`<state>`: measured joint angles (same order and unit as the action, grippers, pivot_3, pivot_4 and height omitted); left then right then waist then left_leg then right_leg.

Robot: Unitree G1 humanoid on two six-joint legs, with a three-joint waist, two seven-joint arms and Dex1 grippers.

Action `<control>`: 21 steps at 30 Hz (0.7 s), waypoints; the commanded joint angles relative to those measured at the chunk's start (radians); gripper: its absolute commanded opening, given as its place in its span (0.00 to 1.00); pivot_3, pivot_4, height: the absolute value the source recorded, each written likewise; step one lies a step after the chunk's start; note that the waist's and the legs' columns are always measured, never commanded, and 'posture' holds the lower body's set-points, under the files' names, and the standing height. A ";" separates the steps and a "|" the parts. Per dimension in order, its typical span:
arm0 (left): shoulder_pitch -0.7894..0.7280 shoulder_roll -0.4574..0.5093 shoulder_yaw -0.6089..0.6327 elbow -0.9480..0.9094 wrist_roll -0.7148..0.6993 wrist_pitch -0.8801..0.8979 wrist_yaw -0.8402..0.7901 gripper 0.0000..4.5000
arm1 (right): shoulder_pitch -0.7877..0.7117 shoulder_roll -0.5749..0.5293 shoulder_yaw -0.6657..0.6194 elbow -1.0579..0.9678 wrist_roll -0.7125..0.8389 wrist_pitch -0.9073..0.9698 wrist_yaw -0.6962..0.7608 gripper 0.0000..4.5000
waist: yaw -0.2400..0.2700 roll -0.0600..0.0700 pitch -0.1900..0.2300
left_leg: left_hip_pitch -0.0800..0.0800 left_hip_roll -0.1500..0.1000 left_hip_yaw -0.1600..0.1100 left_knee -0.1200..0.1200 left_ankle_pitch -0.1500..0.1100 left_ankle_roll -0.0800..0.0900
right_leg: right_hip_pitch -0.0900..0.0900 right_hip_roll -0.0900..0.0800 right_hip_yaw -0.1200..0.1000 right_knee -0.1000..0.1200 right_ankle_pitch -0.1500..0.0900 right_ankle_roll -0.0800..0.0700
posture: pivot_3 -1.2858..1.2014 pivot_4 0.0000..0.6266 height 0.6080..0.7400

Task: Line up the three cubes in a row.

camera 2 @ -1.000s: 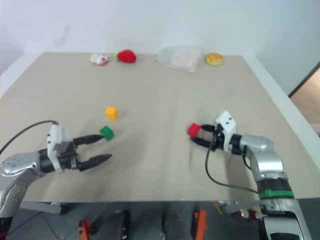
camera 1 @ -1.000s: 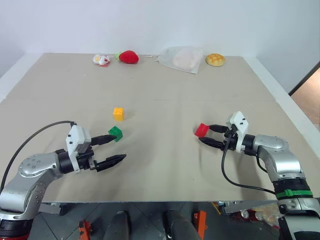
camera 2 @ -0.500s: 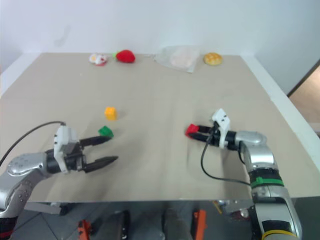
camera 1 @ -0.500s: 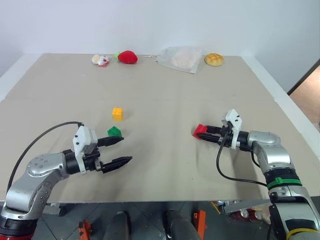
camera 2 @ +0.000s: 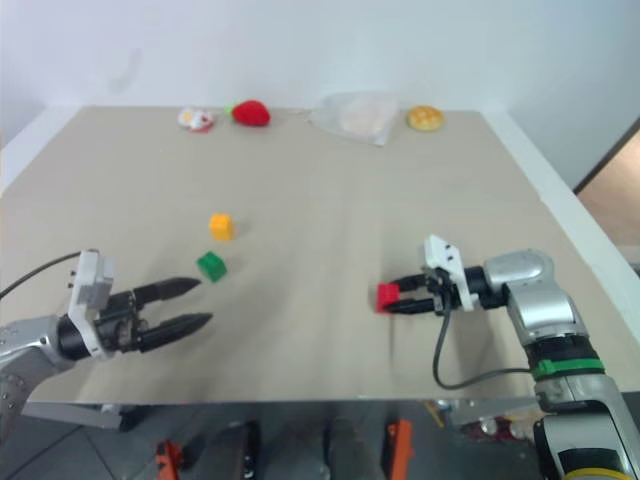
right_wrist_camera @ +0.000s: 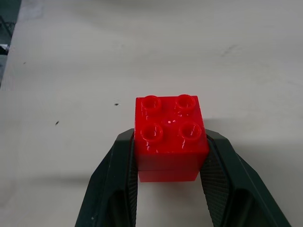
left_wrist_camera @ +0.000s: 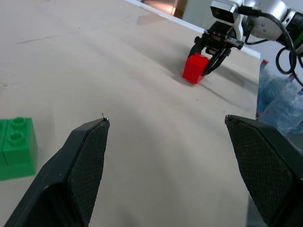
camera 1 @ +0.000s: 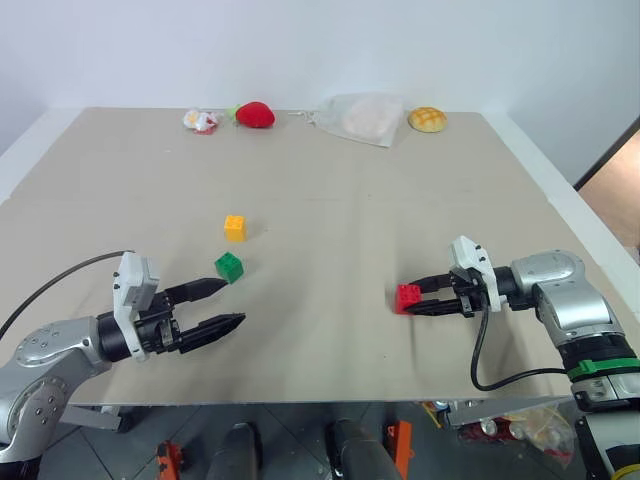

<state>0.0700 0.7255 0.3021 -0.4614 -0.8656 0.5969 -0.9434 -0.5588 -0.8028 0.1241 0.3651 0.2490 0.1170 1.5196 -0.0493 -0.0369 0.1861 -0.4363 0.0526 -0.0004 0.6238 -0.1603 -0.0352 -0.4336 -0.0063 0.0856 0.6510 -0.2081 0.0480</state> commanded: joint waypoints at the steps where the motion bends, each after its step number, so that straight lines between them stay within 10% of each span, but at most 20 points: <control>1: 0.020 0.014 0.055 -0.061 -0.042 0.011 0.019 0.90 | -0.010 0.011 -0.002 -0.010 0.003 -0.028 0.019 0.28 | 0.000 0.000 0.000 | 0.000 0.000 0.000 0.000 0.000 0.000 | 0.000 0.000 0.000 0.000 0.000 0.000 | 0.52 0.24 1.00; 21: 0.001 0.031 0.091 -0.053 -0.077 0.032 0.063 0.90 | -0.069 0.090 0.024 0.183 -0.061 -0.176 0.001 0.28 | 0.000 0.000 0.000 | 0.007 0.000 0.000 0.003 0.000 0.000 | 0.009 0.000 0.000 0.000 0.001 0.000 | 0.52 0.24 1.00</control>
<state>0.0715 0.7419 0.3599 -0.4883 -0.9300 0.6354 -0.8804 -0.6059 -0.7059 0.1501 0.5216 0.2191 -0.0409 1.5242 -0.0496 -0.0371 0.1860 -0.4282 0.0525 -0.0003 0.6272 -0.1602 -0.0355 -0.4241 -0.0065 0.0859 0.6514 -0.2075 0.0475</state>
